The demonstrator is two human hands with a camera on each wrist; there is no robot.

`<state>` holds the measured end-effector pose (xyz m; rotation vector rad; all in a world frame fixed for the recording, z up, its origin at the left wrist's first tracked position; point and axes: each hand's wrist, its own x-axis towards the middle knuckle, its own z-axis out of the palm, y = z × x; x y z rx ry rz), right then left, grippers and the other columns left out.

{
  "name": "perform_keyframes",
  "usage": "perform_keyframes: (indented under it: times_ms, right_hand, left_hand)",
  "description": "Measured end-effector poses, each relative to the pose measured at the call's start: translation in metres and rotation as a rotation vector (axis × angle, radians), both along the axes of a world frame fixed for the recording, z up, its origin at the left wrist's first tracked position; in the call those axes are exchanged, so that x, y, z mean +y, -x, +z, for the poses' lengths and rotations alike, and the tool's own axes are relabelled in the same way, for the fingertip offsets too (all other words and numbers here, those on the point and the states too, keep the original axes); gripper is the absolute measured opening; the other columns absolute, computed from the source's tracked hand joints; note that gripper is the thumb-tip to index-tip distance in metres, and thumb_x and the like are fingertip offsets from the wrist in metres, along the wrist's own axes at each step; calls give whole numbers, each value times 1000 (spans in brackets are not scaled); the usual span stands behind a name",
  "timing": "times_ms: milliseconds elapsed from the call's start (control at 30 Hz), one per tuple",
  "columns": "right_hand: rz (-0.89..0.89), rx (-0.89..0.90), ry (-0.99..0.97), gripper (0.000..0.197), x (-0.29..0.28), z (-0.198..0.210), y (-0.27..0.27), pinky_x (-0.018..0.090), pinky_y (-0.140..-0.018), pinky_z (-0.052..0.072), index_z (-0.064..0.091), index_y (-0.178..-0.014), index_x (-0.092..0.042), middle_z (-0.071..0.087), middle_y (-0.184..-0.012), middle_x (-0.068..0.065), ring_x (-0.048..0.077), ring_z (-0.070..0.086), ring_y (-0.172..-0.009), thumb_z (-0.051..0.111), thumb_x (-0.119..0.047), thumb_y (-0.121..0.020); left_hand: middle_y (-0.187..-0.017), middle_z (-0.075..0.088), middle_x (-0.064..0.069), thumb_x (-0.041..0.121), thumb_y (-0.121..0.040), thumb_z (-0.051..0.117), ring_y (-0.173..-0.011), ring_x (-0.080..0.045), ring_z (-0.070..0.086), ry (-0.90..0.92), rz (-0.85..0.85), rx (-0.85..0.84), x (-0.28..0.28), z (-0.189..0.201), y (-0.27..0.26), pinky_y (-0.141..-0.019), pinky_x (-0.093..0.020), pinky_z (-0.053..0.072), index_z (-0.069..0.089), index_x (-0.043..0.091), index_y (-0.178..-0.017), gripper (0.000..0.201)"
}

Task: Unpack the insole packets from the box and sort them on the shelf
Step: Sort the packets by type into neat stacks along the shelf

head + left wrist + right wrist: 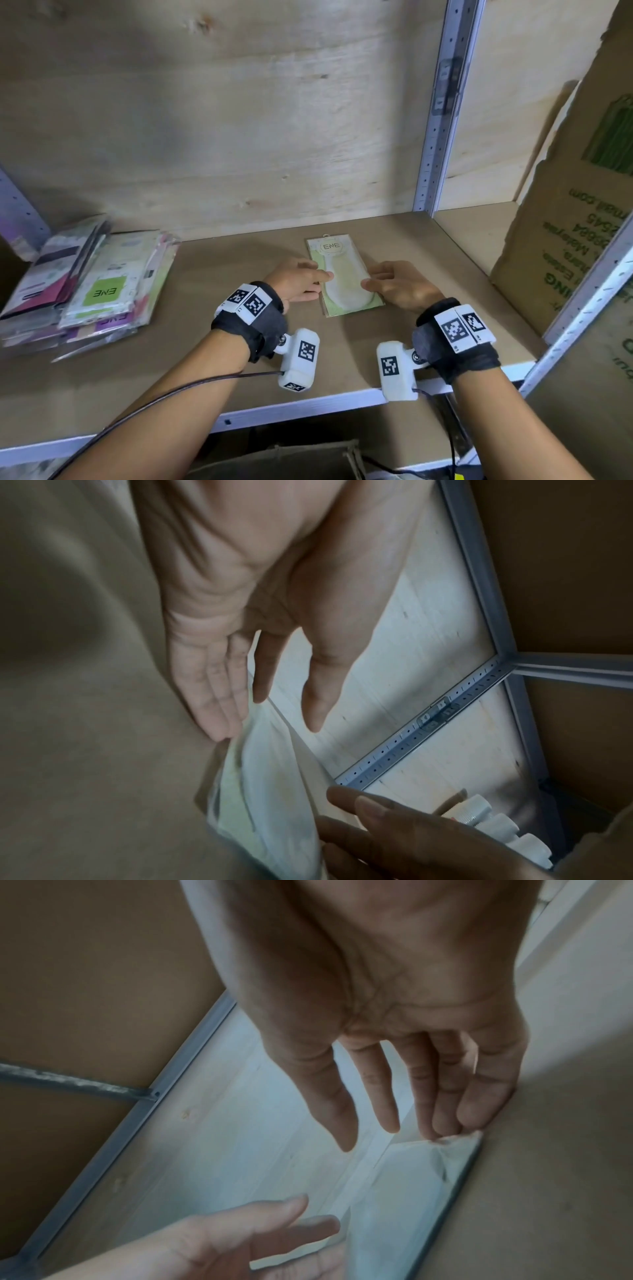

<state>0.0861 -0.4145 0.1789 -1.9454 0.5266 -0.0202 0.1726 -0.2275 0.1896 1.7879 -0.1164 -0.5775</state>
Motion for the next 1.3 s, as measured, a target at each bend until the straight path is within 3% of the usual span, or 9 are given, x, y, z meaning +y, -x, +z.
perform_keyframes:
  times_ms: [200,367,533,867,967,1033,1133,1200,1300]
  right_hand:
    - [-81,-44,-4,43,-29,-3,7,41,-108,45,62,-126,-15,64,-125,7,22,60,-115,74,-25,-85]
    - [-71,-34,36,49,-45,-2,10,36,-109,40,56,-134,-20,55,-135,7,19,52,-124,69,-33,-88]
    - [-73,-31,72,49,-62,1,7,32,-105,38,57,-134,-23,52,-142,5,19,48,-130,69,-35,-88]
    - [-77,-9,115,44,-74,4,3,27,-101,37,58,-133,-21,53,-142,5,19,48,-131,65,-34,-92]
    - [-130,18,195,43,-71,13,8,35,-111,37,58,-133,-21,54,-141,5,22,47,-132,64,-34,-92]
    - [-169,55,320,42,-62,22,13,45,-113,34,57,-133,-27,51,-143,5,26,41,-136,61,-37,-92]
    - [-190,68,432,36,-37,37,19,51,-113,30,59,-128,-33,48,-143,4,29,33,-137,59,-38,-92]
    - [-167,27,411,30,-15,44,22,49,-112,33,63,-121,-33,50,-140,4,28,36,-135,60,-36,-92]
    - [-76,-119,357,22,22,50,23,31,-102,42,69,-112,-26,61,-127,-1,18,53,-118,62,-28,-91]
  left_hand:
    - [-121,66,-12,10,-82,80,-107,-23,66,65,-20,46,-48,-2,-8,-77,-30,61,56,8,-126,50]
    - [-114,68,-8,7,-83,78,-97,-19,67,96,-42,71,-83,-5,-16,-72,-29,61,57,9,-122,44]
    - [-117,67,-9,7,-82,78,-101,-21,67,110,-56,77,-107,-7,-21,-69,-27,61,56,11,-122,45]
    - [-120,66,-11,7,-84,77,-108,-25,65,139,-60,84,-123,-9,-27,-79,-31,61,54,10,-124,46]
    - [-121,66,-11,8,-83,78,-111,-26,65,124,-58,63,-112,-7,-26,-85,-36,61,54,11,-124,47]
    - [-119,67,-10,10,-82,79,-107,-25,66,121,-34,30,-96,-5,-26,-80,-35,62,55,12,-122,47]
    - [-116,69,-8,13,-81,81,-101,-25,70,145,6,-24,-58,3,-28,-75,-33,63,58,15,-118,43]
    - [-114,71,-7,15,-83,80,-99,-25,72,157,14,-63,-23,11,-28,-78,-34,62,62,14,-116,38]
    - [-109,76,-6,14,-87,75,-93,-24,75,168,30,-126,35,26,-25,-75,-30,62,70,14,-109,22]
